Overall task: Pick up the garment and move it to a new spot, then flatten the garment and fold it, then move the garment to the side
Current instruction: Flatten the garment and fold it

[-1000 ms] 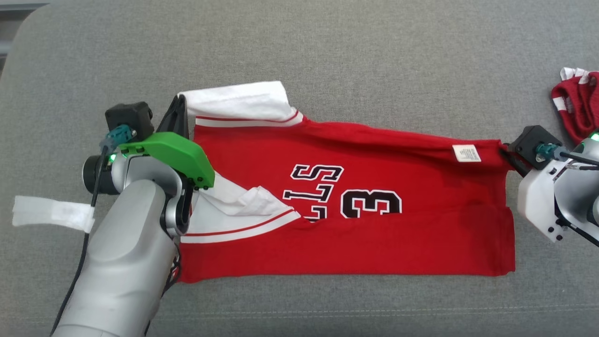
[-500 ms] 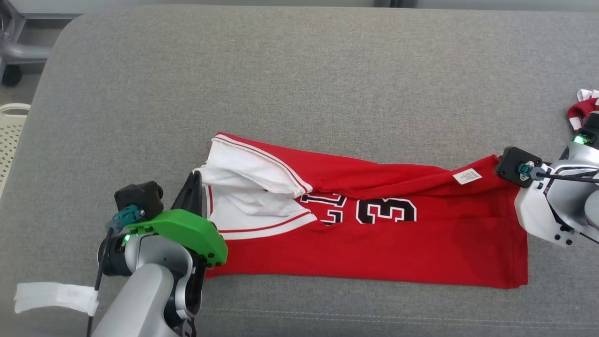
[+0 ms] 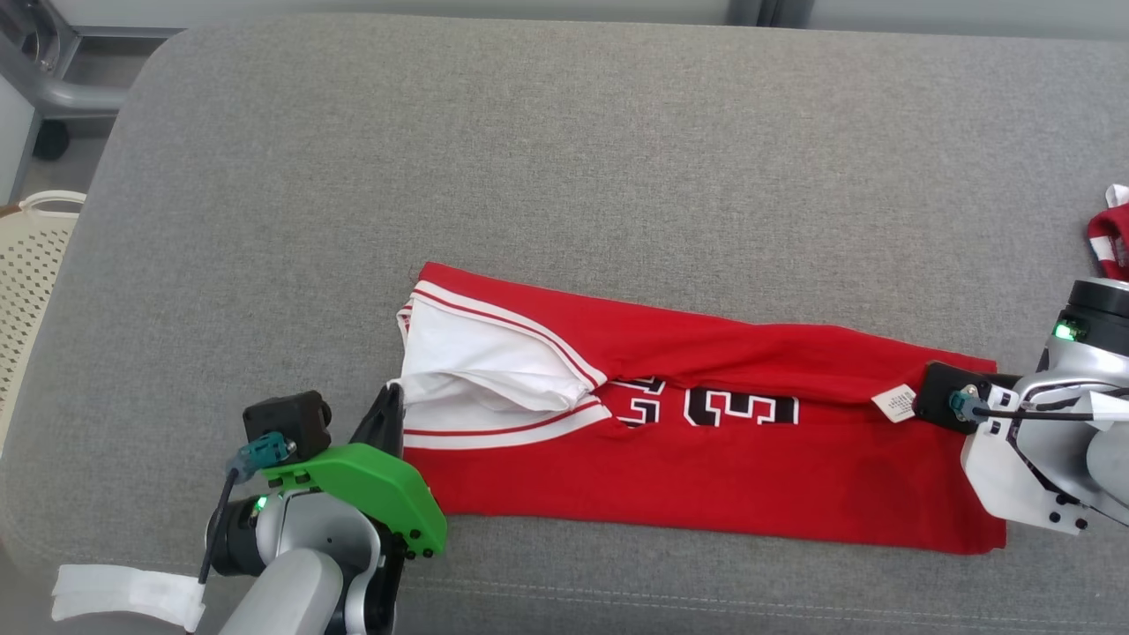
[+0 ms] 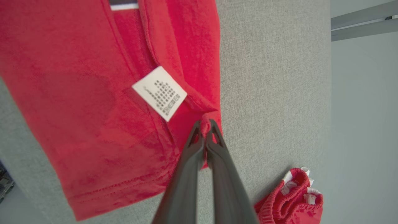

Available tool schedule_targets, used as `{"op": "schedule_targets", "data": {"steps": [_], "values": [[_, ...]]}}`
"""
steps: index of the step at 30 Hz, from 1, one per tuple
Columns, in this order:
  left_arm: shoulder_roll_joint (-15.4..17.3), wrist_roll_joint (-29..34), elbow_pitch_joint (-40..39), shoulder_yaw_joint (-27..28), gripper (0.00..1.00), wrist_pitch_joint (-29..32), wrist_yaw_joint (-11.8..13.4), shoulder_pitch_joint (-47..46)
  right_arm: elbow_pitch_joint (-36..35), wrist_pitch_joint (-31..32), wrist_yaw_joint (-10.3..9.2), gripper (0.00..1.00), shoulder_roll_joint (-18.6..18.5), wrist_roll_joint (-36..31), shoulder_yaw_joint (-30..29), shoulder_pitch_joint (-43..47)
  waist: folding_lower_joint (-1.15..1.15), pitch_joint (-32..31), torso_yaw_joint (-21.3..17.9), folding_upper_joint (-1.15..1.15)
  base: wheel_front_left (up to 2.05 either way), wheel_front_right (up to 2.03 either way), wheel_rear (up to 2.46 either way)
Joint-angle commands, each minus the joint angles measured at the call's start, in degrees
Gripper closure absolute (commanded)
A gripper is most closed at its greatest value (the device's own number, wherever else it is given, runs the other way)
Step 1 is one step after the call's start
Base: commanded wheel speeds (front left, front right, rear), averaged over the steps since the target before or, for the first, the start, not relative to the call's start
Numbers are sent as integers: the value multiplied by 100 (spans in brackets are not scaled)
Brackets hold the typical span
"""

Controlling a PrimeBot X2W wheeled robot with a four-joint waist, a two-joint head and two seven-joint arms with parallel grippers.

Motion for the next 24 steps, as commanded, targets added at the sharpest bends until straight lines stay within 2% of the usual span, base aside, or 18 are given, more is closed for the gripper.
{"op": "schedule_targets", "data": {"steps": [1, 8, 9, 10, 11, 23, 24], "values": [[12, -52, 9, -20, 100, 28, 21, 111, -63, 44, -13, 100, -55, -42, -20, 82, 0, -16, 5, 0, 0, 0, 0], [52, -86, -79, -61, 100, 64, 96, 332, -186, 180, -13, 100, -196, -45, -16, 222, 0, -90, 35, 0, 0, 0, 0], [66, -95, -89, -57, 100, 69, 107, 361, -162, 174, -13, 54, -194, -12, -15, 196, 0, -102, 38, 0, 0, 0, 0], [66, -95, -89, -57, 100, 69, 107, 361, -162, 174, -13, 54, -194, -12, -15, 196, 0, -102, 38, 0, 0, 0, 0], [82, -99, -99, -50, 100, 73, 120, 392, -103, 200, -13, 0, -188, 34, -16, 141, 0, -115, 37, 0, 0, 0, 0], [174, -109, -34, -136, 100, 164, 179, 627, 155, -105, -13, 0, -90, 612, -13, -250, 0, -297, 21, 0, 0, 0, 0], [199, -67, -7, -152, 64, 166, 192, 631, 199, -187, -13, 0, -81, 678, -15, -318, 0, -311, 15, 0, 0, 0, 0]]}}
